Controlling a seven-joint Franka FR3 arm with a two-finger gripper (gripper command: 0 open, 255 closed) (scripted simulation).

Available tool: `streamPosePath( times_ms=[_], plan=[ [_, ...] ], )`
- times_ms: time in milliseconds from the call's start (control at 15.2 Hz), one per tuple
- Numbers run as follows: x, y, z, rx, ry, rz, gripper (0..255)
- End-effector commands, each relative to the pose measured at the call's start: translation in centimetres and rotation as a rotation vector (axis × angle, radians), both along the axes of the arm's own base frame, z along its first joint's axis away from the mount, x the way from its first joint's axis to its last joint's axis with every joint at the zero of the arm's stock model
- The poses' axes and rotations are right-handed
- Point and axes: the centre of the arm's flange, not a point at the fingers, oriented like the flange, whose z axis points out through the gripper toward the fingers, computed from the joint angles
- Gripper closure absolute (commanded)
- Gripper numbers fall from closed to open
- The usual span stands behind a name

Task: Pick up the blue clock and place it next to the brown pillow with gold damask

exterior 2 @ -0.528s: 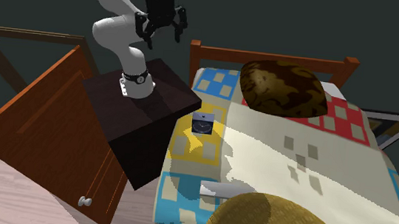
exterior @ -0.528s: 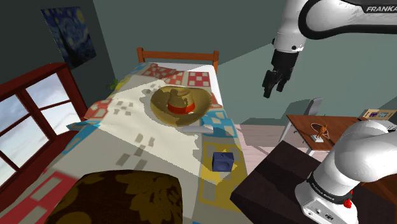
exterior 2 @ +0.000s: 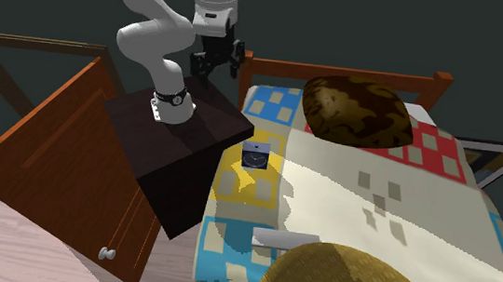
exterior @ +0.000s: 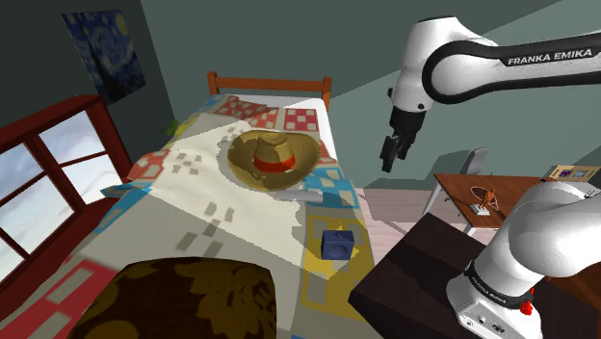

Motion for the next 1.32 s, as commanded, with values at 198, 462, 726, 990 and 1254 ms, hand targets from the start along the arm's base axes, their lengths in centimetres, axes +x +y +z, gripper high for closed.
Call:
streamPosePath(
  times_ms=[198, 462, 726, 990, 1254],
  plan=[
    [2.1, 2.5, -5.8, -0.001, -0.010, 0.125, 0],
    [3.3, 4.6, -10.5, -0.002, -0.015, 0.224, 0],
    [4.4, 6.7, -15.2, -0.003, -0.021, 0.323, 0],
    [5.2, 8.9, -19.9, -0.004, -0.026, 0.422, 0],
    [5.9, 11.2, -24.6, -0.005, -0.032, 0.521, 0]
  ],
)
